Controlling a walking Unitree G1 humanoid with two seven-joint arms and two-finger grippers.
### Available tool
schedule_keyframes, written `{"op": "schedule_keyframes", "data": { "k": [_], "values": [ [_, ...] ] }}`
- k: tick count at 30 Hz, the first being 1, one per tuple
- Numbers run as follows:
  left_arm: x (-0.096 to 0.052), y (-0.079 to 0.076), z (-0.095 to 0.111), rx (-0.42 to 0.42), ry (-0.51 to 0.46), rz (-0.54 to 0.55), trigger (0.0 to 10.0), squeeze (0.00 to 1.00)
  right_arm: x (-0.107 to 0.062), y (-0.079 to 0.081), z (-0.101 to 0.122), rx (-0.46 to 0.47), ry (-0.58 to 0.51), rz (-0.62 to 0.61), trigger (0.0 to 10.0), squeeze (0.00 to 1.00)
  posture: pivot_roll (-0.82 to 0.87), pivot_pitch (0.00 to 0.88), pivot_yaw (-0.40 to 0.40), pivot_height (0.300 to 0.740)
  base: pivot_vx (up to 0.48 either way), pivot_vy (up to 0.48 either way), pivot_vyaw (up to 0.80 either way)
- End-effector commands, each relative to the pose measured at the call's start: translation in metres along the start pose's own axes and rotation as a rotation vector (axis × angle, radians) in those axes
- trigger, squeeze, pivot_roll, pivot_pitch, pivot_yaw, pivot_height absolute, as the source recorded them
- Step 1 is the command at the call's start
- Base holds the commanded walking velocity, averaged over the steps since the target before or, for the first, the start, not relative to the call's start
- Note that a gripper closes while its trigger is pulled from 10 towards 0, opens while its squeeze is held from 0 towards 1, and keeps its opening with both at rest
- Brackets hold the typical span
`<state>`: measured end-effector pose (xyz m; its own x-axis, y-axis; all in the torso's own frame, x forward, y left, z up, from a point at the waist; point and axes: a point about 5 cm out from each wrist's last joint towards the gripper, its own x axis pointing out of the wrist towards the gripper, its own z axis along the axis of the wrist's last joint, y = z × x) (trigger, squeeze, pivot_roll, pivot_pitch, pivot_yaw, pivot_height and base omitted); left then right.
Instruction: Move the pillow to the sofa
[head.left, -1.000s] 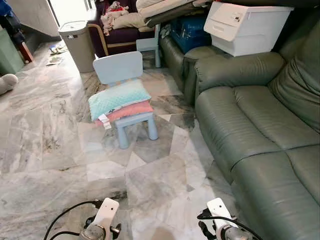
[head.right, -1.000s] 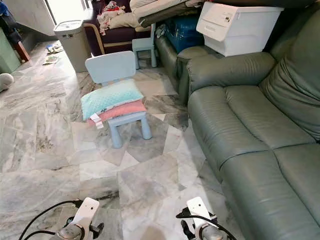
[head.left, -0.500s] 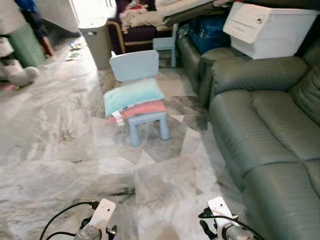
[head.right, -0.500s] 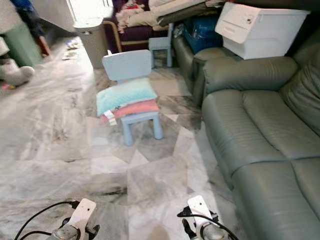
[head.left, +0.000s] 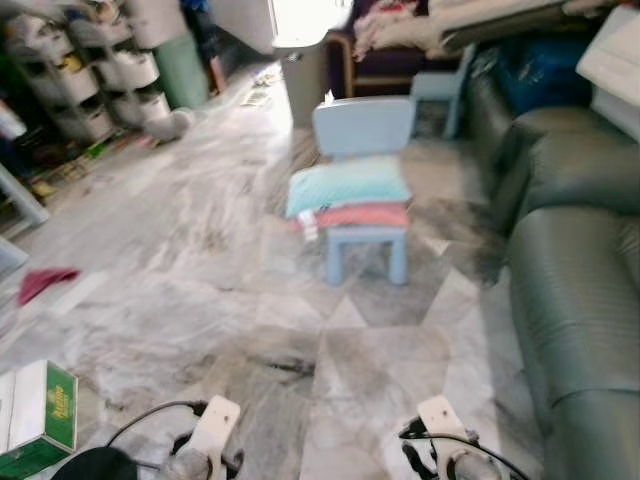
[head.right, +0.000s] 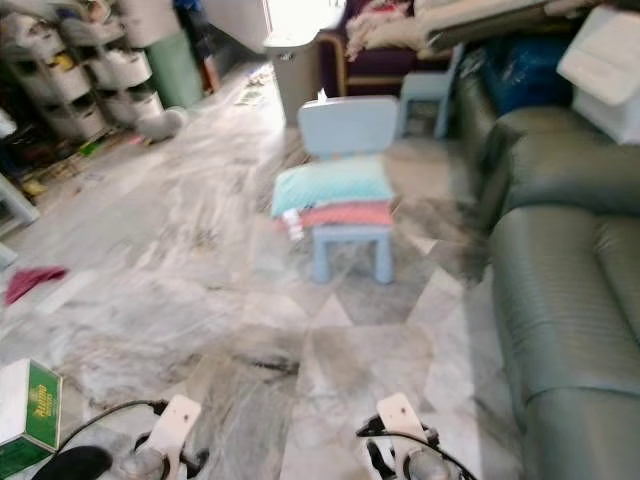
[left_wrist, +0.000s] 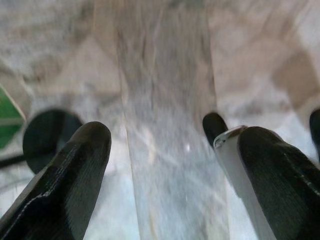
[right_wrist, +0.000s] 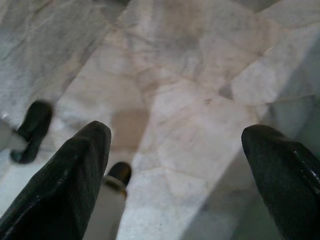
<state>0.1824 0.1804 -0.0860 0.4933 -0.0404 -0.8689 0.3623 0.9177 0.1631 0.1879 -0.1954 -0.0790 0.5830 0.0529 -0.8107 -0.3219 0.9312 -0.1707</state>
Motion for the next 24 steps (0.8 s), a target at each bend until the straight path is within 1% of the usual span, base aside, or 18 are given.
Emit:
{"op": "schedule_keyframes", "data": {
  "k": [1, 11, 18, 20, 21, 22, 24],
  "values": [
    [-0.001, 0.0093, 0.0, -0.001, 0.002, 0.016, 10.0, 0.0, 0.0024, 0.0094, 0.0071, 0.015, -0.021, 0.025, 10.0, 0.0, -0.14, 0.0, 0.06, 0.74, 0.0, 0.0, 0.0],
    [-0.0014, 0.0109, -0.0015, -0.025, 0.004, 0.015, 10.0, 0.0, 0.003, 0.0102, 0.0087, 0.058, -0.024, 0.02, 10.0, 0.0, -0.14, 0.0, 0.062, 0.74, 0.0, 0.0, 0.0],
    [-0.0014, 0.0091, -0.0027, -0.03, 0.005, 0.007, 10.0, 0.0, 0.0028, 0.0091, 0.0081, 0.06, -0.021, 0.017, 10.0, 0.0, -0.14, 0.0, 0.061, 0.74, 0.0, 0.0, -0.8],
    [-0.0013, 0.0087, -0.0021, -0.043, 0.004, -0.002, 10.0, 0.0, 0.0028, 0.009, 0.0081, 0.061, -0.022, 0.017, 10.0, 0.0, -0.14, 0.0, 0.061, 0.74, 0.0, 0.0, 0.0],
    [-0.0013, 0.0078, -0.002, -0.075, 0.005, -0.022, 10.0, 0.0, 0.0027, 0.0087, 0.0085, 0.057, -0.027, 0.019, 10.0, 0.0, -0.14, 0.0, 0.061, 0.74, 0.0, 0.0, 0.0],
    [-0.0013, 0.0085, -0.002, -0.056, 0.008, -0.017, 10.0, 0.0, 0.0027, 0.0086, 0.009, 0.053, -0.029, 0.021, 10.0, 0.0, -0.14, 0.0, 0.062, 0.74, 0.0, 0.0, 0.0],
    [-0.0013, 0.0084, -0.0016, -0.058, 0.005, -0.02, 10.0, 0.0, 0.0027, 0.0084, 0.009, 0.052, -0.029, 0.021, 10.0, 0.0, -0.14, 0.0, 0.062, 0.74, 0.0, 0.0, 0.0]
  ]
}}
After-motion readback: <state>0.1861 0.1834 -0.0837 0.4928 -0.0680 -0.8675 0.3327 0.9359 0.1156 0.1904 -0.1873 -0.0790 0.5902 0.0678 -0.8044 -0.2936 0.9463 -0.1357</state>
